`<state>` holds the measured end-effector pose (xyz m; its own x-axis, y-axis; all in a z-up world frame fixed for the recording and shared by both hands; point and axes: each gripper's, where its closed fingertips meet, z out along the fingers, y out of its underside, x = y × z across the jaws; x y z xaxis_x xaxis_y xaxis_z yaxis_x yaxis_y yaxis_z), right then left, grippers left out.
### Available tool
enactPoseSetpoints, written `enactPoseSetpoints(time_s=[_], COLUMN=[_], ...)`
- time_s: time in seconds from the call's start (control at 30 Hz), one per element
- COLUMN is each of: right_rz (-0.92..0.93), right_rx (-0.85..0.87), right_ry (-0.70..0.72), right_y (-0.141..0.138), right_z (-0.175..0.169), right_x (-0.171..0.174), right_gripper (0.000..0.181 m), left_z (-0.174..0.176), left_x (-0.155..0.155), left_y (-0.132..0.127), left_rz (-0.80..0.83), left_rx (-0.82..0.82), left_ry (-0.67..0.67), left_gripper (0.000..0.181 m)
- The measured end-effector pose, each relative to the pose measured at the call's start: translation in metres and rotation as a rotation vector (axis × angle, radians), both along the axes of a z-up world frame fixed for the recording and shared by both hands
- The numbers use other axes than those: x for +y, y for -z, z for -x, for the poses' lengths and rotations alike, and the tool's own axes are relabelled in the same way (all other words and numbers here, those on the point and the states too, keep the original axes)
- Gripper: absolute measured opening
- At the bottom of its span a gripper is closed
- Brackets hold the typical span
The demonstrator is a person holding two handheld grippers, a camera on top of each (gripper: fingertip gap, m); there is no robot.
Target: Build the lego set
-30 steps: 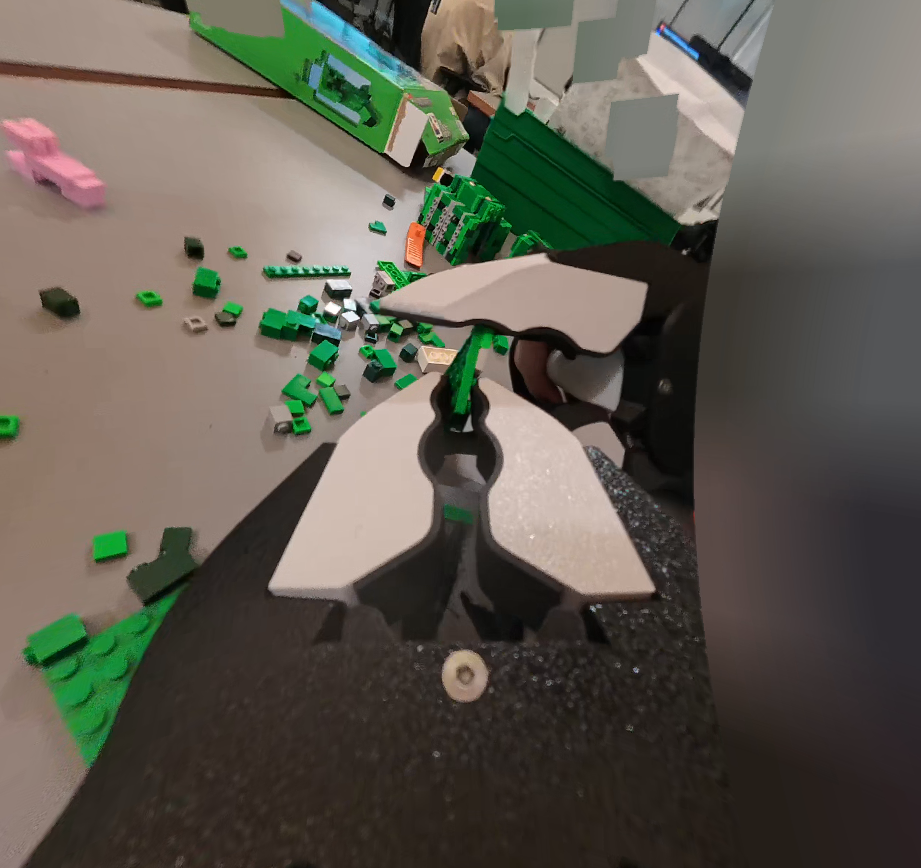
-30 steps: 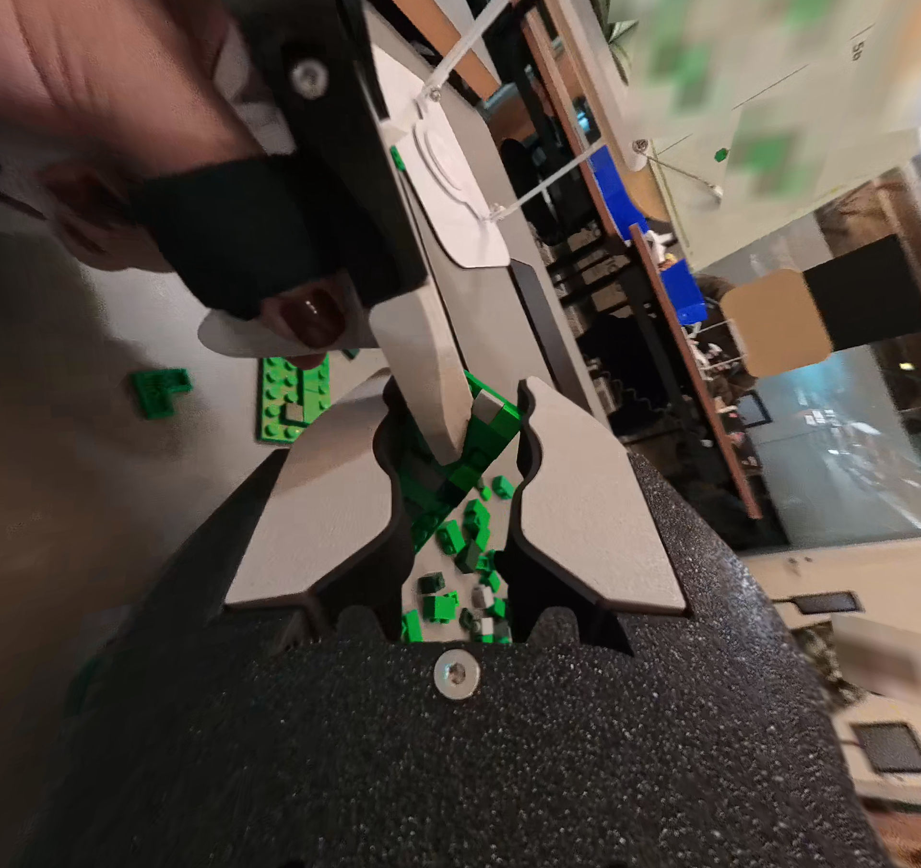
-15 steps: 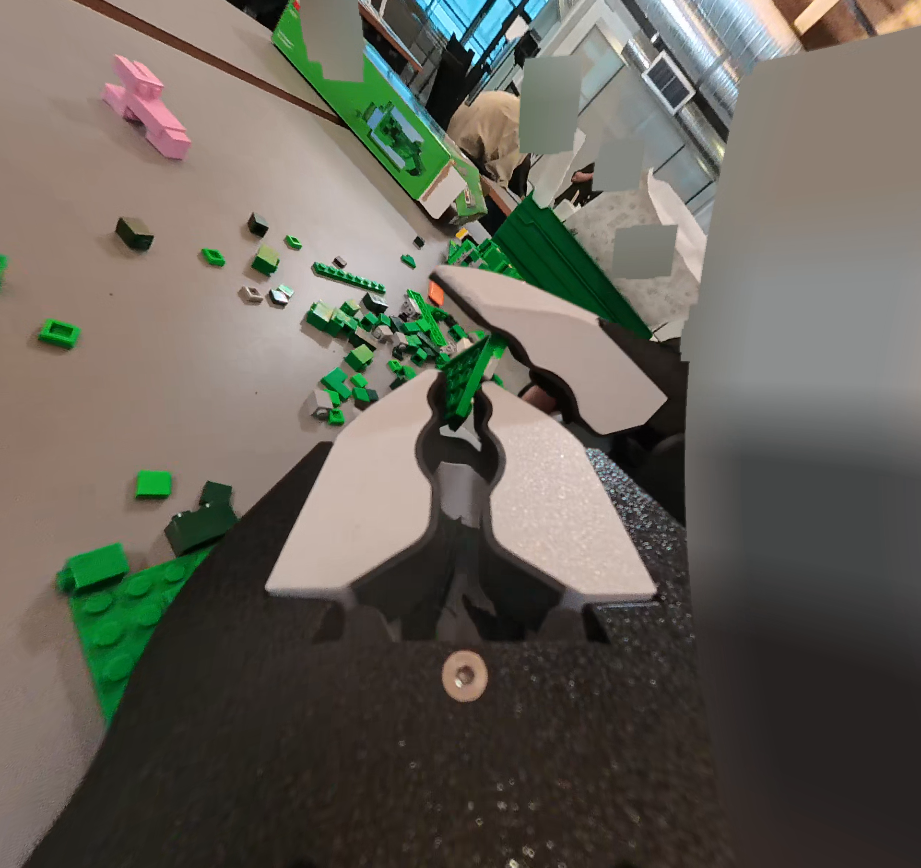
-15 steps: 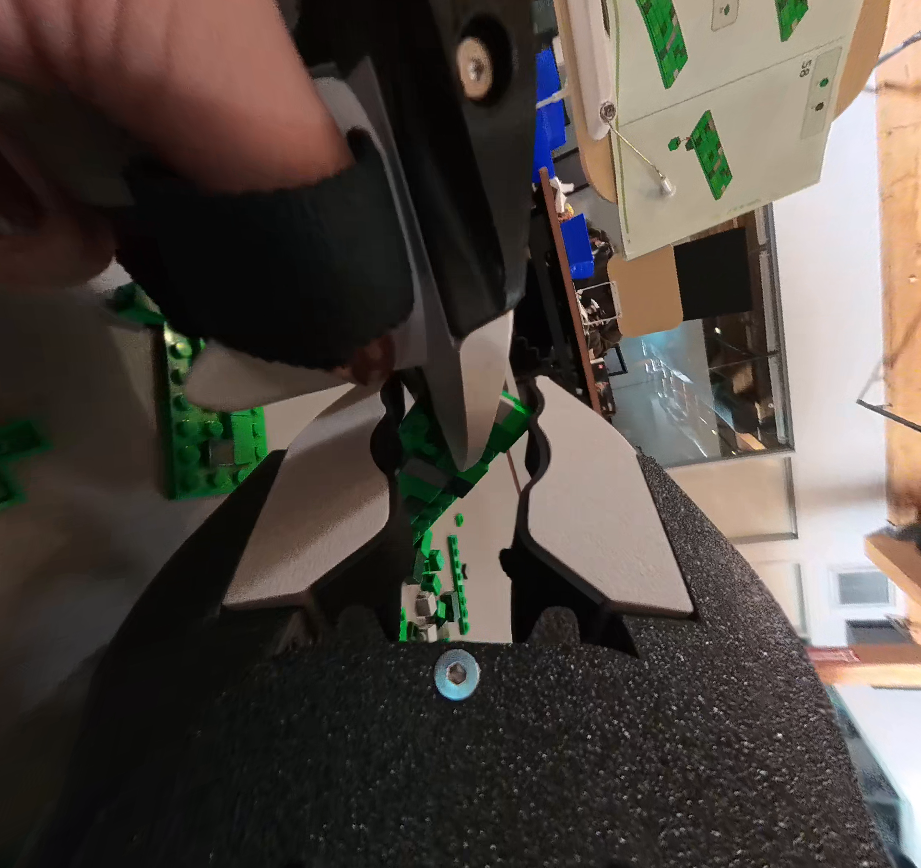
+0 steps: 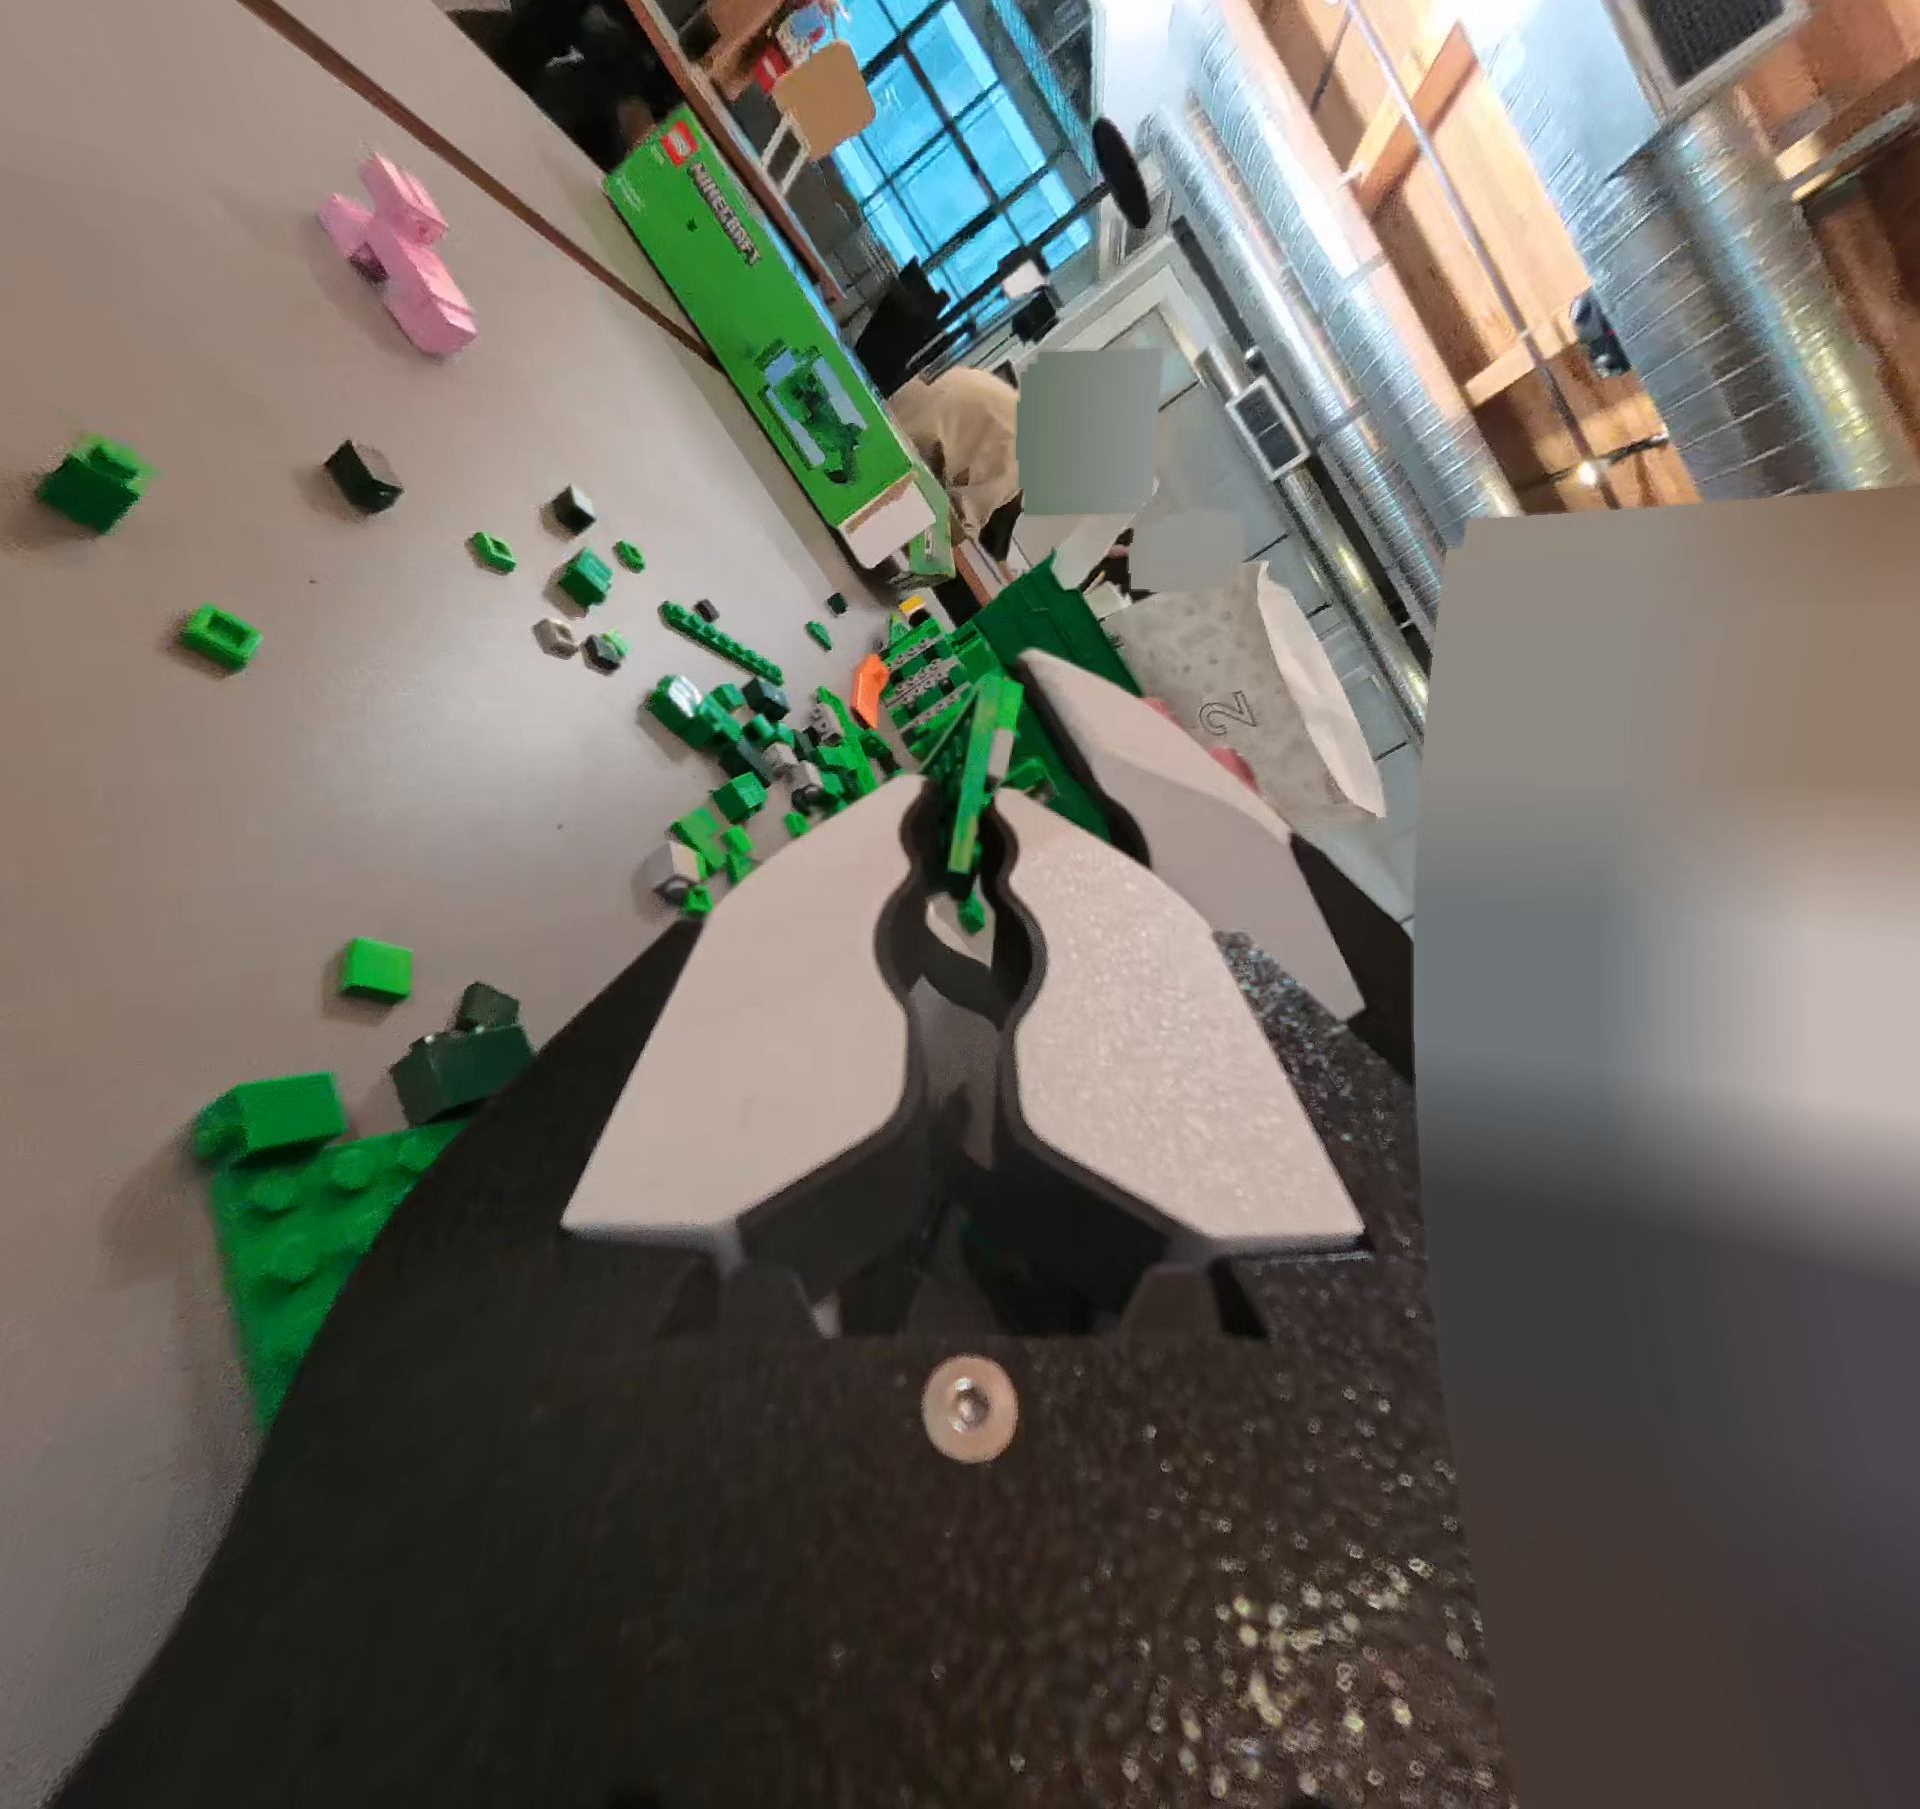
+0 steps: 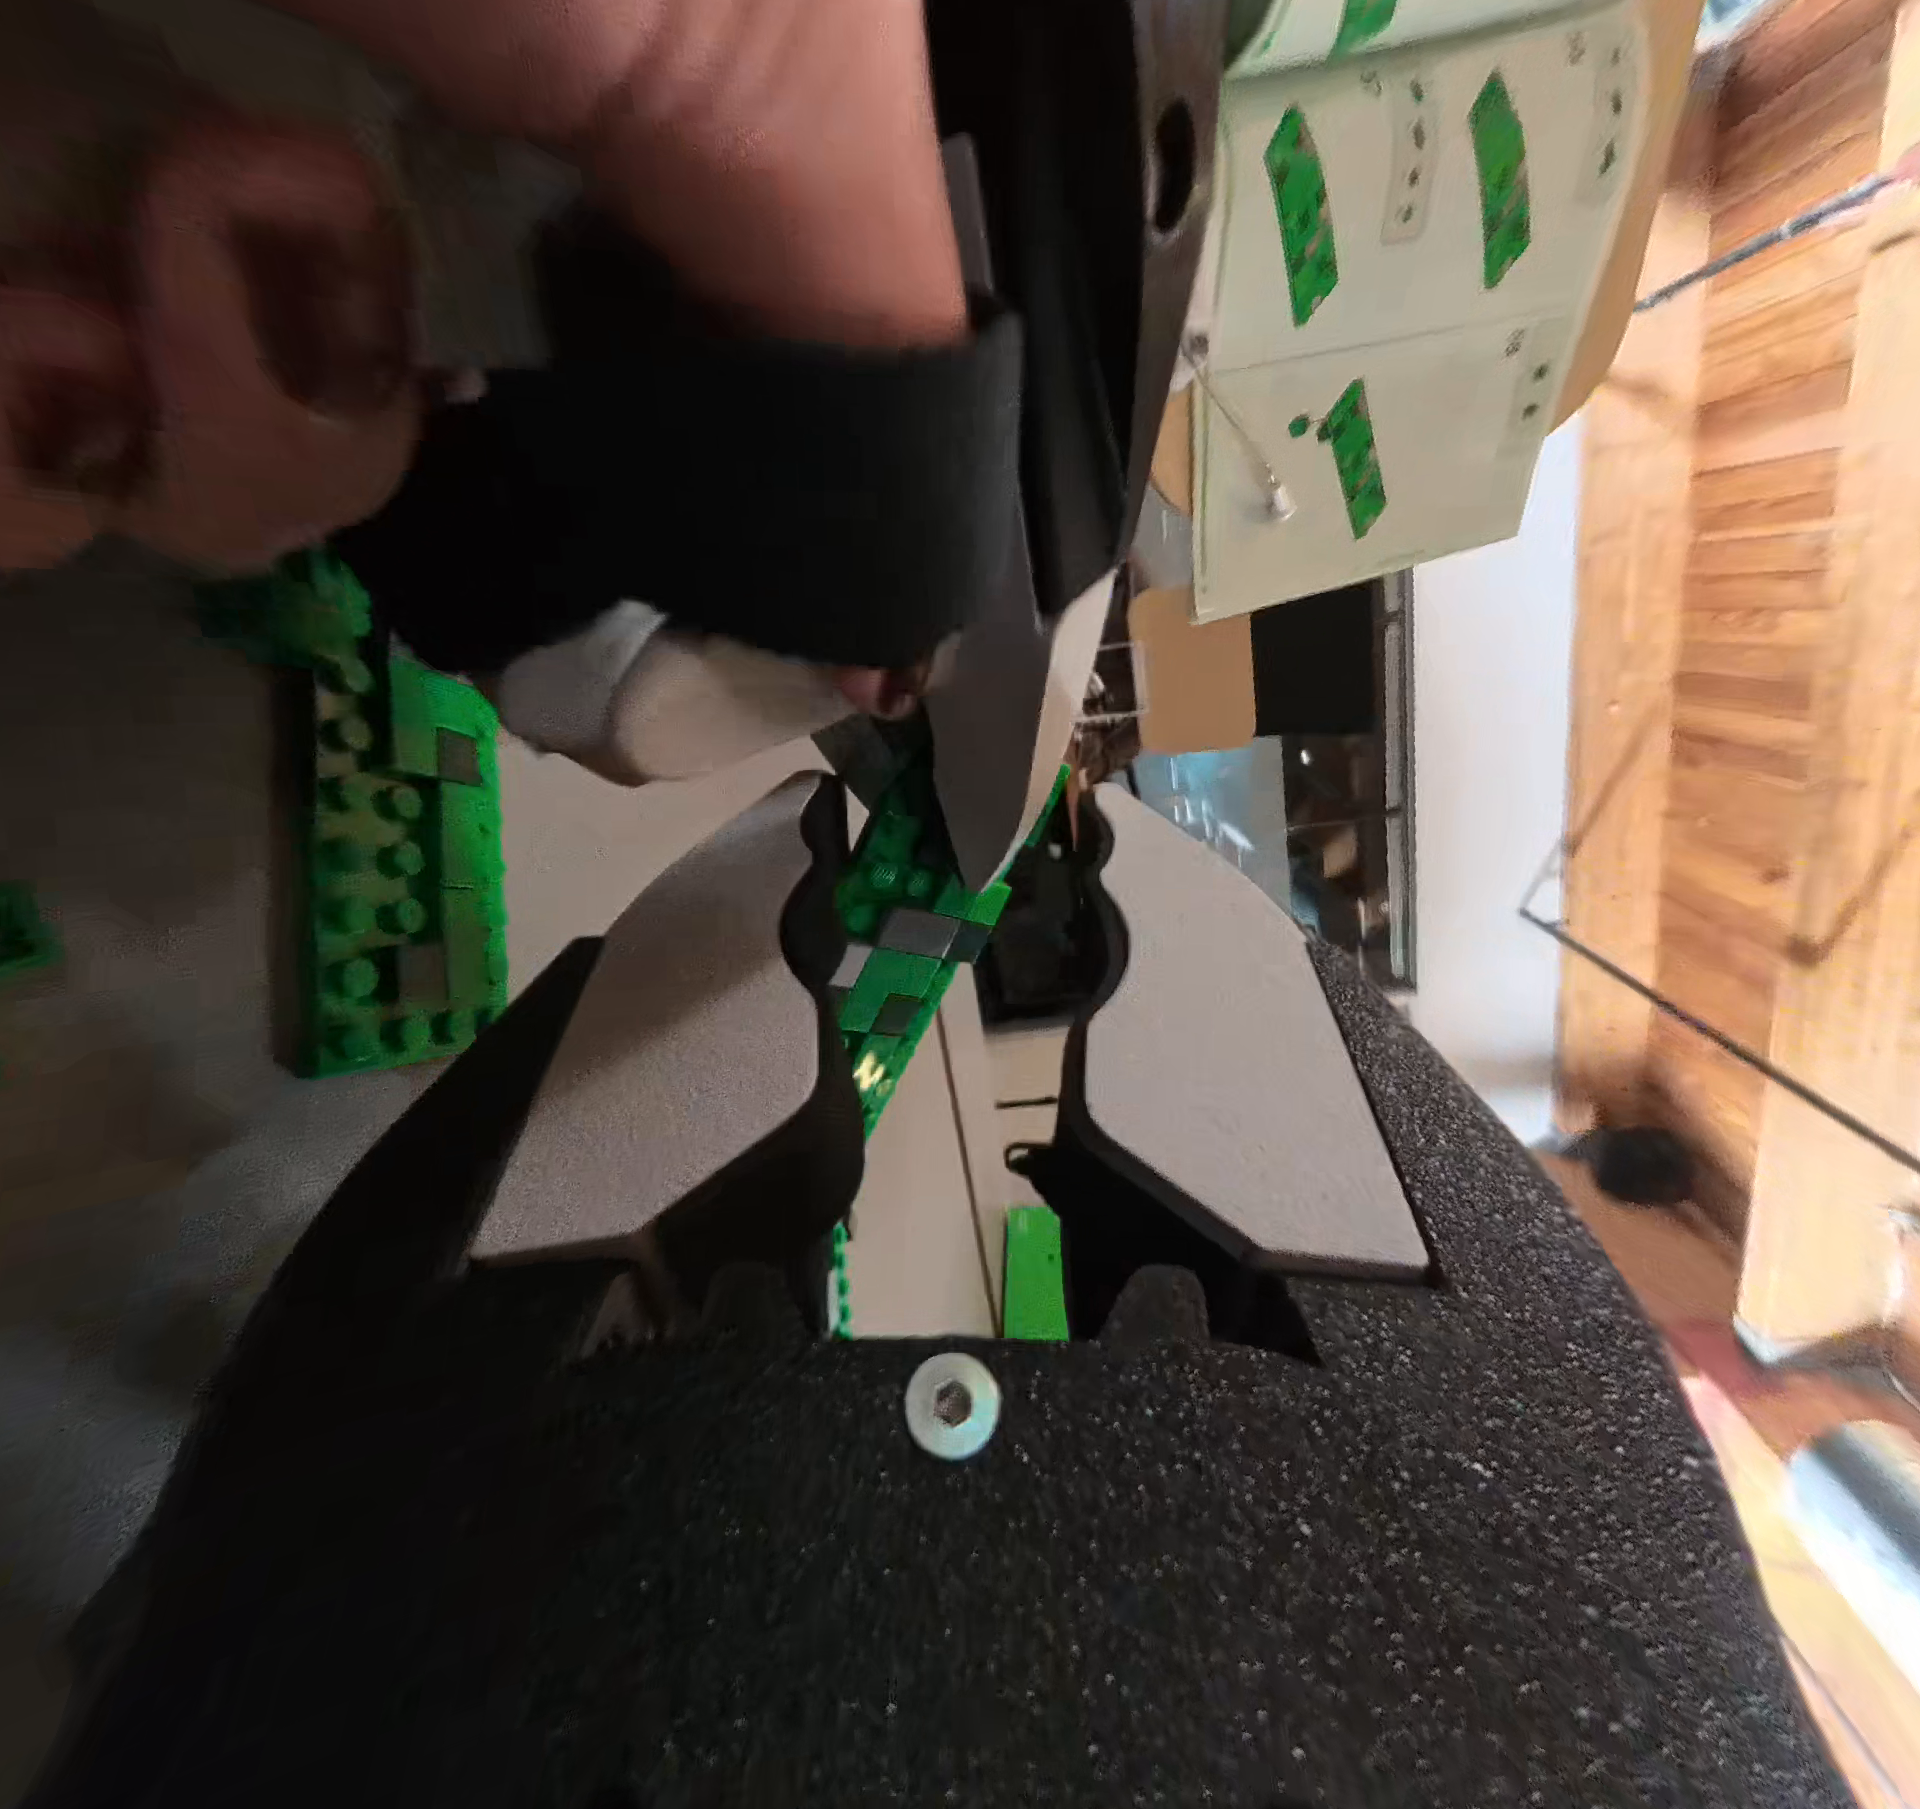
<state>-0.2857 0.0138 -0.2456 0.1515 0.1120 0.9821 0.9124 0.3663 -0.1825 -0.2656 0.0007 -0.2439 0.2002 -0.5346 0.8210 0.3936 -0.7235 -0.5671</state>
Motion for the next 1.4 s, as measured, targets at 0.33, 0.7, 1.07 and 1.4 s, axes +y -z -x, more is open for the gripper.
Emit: enactPoseSetpoints(time_s=[0.33,0.7,1.07,1.4], right_rz=[0.449,0.439,0.338,0.365], right_rx=[0.347,0.228,0.227,0.249], right_ry=[-0.108,-0.239,-0.355,-0.503], right_y=[0.013,0.014,0.006,0.004], right_z=[-0.011,-0.028,-0.031,-0.022], right_x=[-0.003,-0.009,-0.014,-0.031], right_gripper=[0.056,0.038,0.038,0.028], left_z=[0.001,-0.012,-0.004,-0.028], left_x=[-0.005,-0.019,-0.004,-0.037], left_y=[-0.008,-0.012,-0.008,-0.008], left_rz=[-0.037,-0.165,-0.371,-0.445], left_rx=[-0.069,0.004,0.230,0.222], left_ry=[0.048,0.148,0.007,0.204], left_gripper=[0.005,0.021,0.114,0.086])
